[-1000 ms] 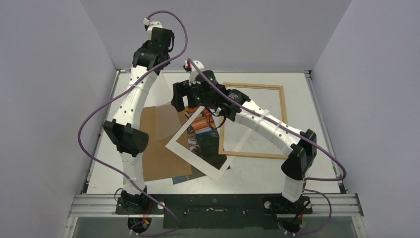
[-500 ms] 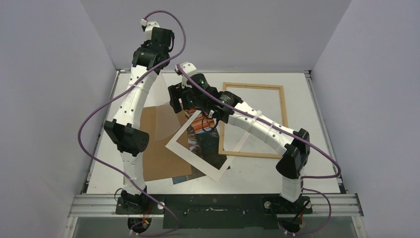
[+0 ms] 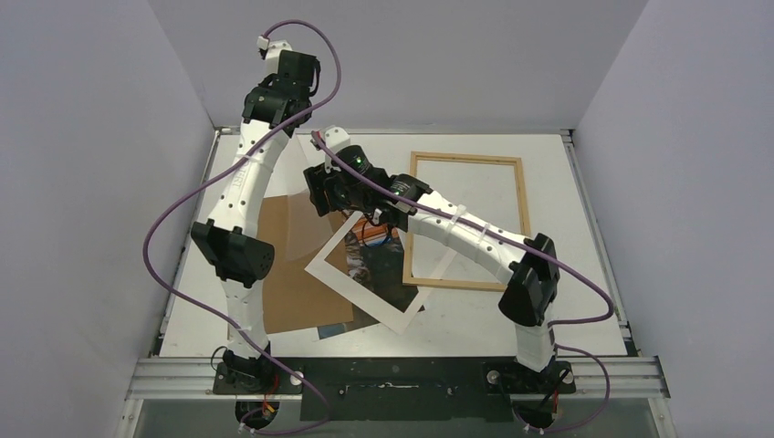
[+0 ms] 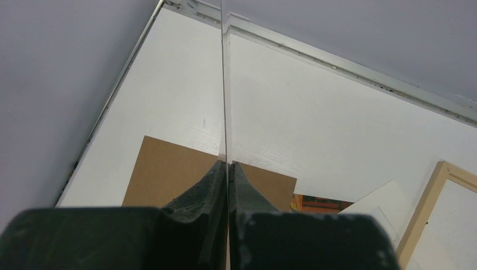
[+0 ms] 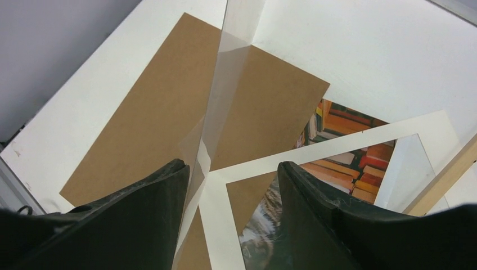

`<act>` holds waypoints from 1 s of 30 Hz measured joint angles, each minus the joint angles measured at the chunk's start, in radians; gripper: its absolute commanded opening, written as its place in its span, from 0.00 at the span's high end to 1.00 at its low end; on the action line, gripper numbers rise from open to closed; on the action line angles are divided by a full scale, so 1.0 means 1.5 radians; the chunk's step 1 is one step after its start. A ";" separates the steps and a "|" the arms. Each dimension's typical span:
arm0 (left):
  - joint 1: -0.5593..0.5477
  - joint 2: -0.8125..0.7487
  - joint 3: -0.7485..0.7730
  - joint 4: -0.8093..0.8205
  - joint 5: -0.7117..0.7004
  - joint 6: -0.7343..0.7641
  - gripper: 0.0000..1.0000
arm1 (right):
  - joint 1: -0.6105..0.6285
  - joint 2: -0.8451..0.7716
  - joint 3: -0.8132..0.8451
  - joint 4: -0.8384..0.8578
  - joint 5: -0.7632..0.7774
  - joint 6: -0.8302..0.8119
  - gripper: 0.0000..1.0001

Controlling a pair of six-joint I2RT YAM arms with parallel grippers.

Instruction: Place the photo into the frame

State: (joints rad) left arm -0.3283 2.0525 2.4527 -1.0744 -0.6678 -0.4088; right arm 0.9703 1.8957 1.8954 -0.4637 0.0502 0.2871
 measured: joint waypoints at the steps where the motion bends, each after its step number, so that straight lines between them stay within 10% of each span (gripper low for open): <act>1: 0.001 0.000 0.000 -0.002 0.002 -0.002 1.00 | 0.000 0.007 0.000 0.000 0.000 0.000 0.45; 13: 0.014 0.000 0.000 -0.010 0.025 -0.010 0.88 | 0.005 0.033 0.000 0.010 0.005 0.008 1.00; 23: 0.050 -0.012 0.000 -0.001 0.113 -0.011 0.28 | 0.005 0.033 -0.002 0.019 0.022 0.007 1.00; 30: 0.087 -0.015 0.004 0.025 0.256 0.022 0.07 | 0.004 0.028 -0.038 0.057 0.033 -0.005 1.00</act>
State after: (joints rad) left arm -0.1974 2.0300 2.4584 -1.0367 -0.2840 -0.3756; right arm 0.9756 1.9385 1.8385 -0.3779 0.0994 0.2794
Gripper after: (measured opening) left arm 0.882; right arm 0.031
